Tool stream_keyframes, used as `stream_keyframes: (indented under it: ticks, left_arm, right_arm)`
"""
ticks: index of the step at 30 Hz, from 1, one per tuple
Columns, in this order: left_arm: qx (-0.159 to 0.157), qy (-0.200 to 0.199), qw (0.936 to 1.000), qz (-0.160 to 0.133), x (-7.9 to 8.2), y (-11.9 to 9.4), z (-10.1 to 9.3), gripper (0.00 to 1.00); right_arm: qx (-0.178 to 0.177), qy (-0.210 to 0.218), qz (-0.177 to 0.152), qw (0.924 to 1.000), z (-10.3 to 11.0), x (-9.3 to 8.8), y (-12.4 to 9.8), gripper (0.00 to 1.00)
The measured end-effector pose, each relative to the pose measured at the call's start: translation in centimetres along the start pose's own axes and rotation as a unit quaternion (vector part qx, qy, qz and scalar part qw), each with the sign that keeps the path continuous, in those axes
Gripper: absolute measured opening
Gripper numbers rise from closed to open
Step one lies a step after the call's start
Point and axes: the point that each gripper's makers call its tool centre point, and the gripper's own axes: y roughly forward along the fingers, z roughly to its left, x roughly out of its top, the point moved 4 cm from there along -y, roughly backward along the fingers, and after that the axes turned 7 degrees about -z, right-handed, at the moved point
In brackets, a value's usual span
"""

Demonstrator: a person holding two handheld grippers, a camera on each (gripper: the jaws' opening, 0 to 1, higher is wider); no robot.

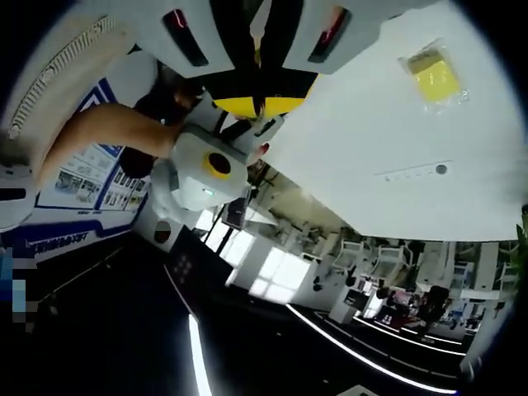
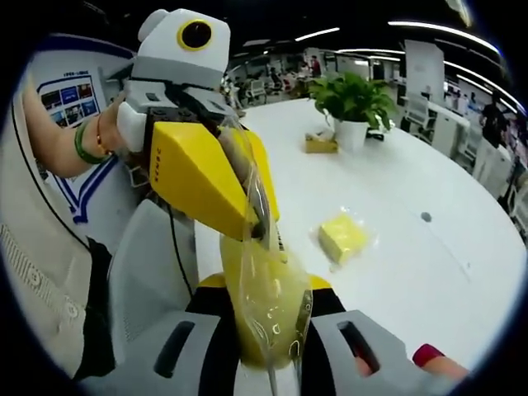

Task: Compare the silicone blocks by pressing each to a similar depth, holding the contact briefly, and releasing to observe deformation and rebound differences across the visible hardness samples.

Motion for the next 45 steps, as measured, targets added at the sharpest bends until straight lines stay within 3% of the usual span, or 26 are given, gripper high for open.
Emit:
stream_keyframes:
  ticks: [16,28,32,45]
  left_arm:
    - [0.004,0.005,1.0,-0.007,0.2,-0.2,-0.6,0.0]
    - [0.007,-0.02,0.9996,-0.02,0.9,-0.1,-0.7,0.0]
    - [0.0,-0.055,0.9982,-0.025,1.0,-0.2,-0.7,0.0]
    - [0.009,-0.062,0.9978,-0.021,0.4,-0.5,-0.1,0.0]
  right_arm:
    - [0.0,-0.01,-0.005,0.9999,0.3,0.3,-0.3,0.16]
    - [-0.005,-0.037,-0.025,0.999,-0.2,1.2,-0.6,0.19]
    - [0.0,-0.049,-0.028,0.9984,-0.3,1.3,-0.6,0.21]
    - [0.015,-0.044,-0.009,0.9989,-0.2,0.8,0.1,0.25]
